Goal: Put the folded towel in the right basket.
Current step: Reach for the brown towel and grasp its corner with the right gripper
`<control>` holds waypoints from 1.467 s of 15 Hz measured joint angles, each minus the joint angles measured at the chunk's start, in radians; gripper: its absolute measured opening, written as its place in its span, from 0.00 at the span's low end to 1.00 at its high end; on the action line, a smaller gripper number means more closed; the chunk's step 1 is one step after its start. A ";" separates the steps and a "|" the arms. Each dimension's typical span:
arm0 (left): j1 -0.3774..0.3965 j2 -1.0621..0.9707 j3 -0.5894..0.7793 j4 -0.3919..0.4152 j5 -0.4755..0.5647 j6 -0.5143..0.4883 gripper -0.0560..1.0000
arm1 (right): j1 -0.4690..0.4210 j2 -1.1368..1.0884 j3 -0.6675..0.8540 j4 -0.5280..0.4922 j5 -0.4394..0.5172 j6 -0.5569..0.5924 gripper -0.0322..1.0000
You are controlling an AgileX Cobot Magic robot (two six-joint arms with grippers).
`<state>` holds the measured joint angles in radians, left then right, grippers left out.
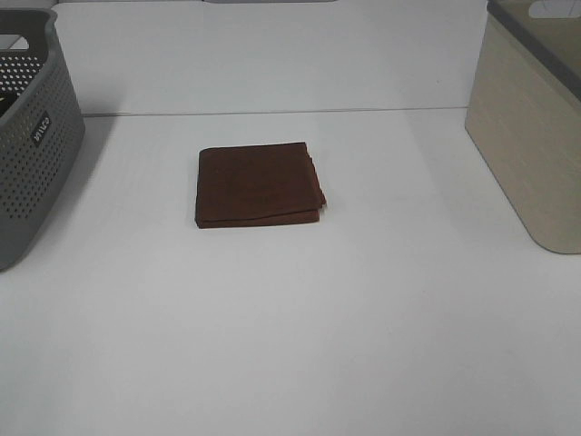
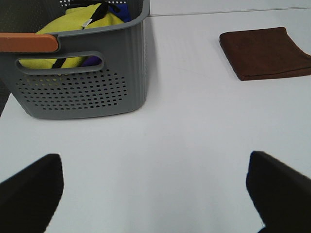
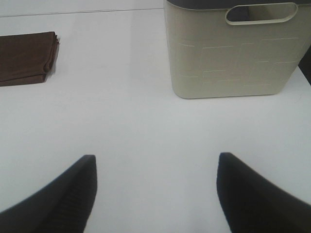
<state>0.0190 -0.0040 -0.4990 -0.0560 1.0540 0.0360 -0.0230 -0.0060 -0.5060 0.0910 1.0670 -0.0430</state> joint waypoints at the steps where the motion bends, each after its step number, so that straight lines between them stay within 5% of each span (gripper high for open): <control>1: 0.000 0.000 0.000 0.000 0.000 0.000 0.97 | 0.000 0.000 0.000 0.000 0.000 0.000 0.68; 22: 0.000 0.000 0.000 0.000 0.000 0.000 0.97 | 0.000 0.000 0.000 0.000 0.000 0.000 0.68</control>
<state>0.0190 -0.0040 -0.4990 -0.0560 1.0540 0.0360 -0.0230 -0.0060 -0.5060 0.0910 1.0670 -0.0430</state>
